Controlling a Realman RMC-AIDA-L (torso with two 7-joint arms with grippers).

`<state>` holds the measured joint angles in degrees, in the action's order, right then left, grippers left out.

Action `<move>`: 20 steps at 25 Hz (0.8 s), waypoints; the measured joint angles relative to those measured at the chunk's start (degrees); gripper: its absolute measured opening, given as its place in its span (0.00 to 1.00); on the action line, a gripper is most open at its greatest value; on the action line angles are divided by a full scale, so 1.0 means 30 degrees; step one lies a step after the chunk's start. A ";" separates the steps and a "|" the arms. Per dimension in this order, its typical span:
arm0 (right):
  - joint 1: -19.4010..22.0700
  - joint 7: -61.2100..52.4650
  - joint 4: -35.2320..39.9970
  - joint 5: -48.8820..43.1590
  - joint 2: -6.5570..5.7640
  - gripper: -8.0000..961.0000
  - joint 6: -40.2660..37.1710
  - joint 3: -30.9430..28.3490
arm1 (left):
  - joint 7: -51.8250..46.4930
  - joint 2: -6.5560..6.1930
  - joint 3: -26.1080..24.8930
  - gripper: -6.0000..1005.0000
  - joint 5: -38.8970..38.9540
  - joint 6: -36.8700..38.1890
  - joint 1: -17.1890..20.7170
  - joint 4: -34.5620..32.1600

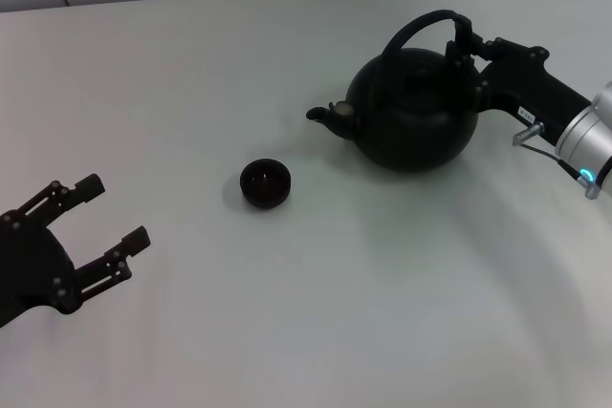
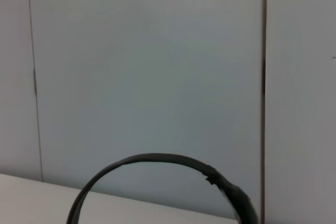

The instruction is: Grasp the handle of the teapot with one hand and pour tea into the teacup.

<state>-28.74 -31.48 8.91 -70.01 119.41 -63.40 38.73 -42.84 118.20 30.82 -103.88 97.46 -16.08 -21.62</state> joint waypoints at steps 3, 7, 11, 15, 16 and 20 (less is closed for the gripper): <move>0.0100 -0.0018 -0.0007 0.0188 0.0020 0.20 -0.0089 -0.0142 | 0.0000 0.0000 0.0000 0.81 0.0000 0.0000 0.0000 0.0000; 0.0150 -0.0052 -0.0012 0.0222 0.0033 0.36 -0.0178 -0.0219 | -0.0012 0.0000 -0.0022 0.81 0.0023 0.0001 0.0000 0.0000; 0.0282 -0.0092 -0.0127 0.0226 0.0033 0.52 -0.0449 -0.0204 | -0.0015 0.0001 -0.0020 0.81 0.0027 0.0000 -0.0004 0.0000; 0.1032 -0.0004 -0.0435 0.0227 0.0020 0.59 -0.1801 -0.0214 | -0.0017 0.0007 -0.0022 0.81 0.0036 -0.0002 -0.0019 0.0000; 0.1367 0.0047 -0.0474 0.0228 0.0022 0.60 -0.2166 -0.0223 | -0.0018 0.0042 -0.0041 0.81 0.0120 -0.0003 0.0021 0.0011; 0.3330 0.0125 -0.0470 0.0227 -0.0018 0.65 -0.5262 -0.0877 | 0.0003 0.0041 -0.0053 0.81 0.0279 0.0074 0.0030 0.0212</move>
<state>-18.75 -31.10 7.50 -69.33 119.36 -79.18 36.10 -42.83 118.32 30.67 -103.04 97.69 -15.99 -20.98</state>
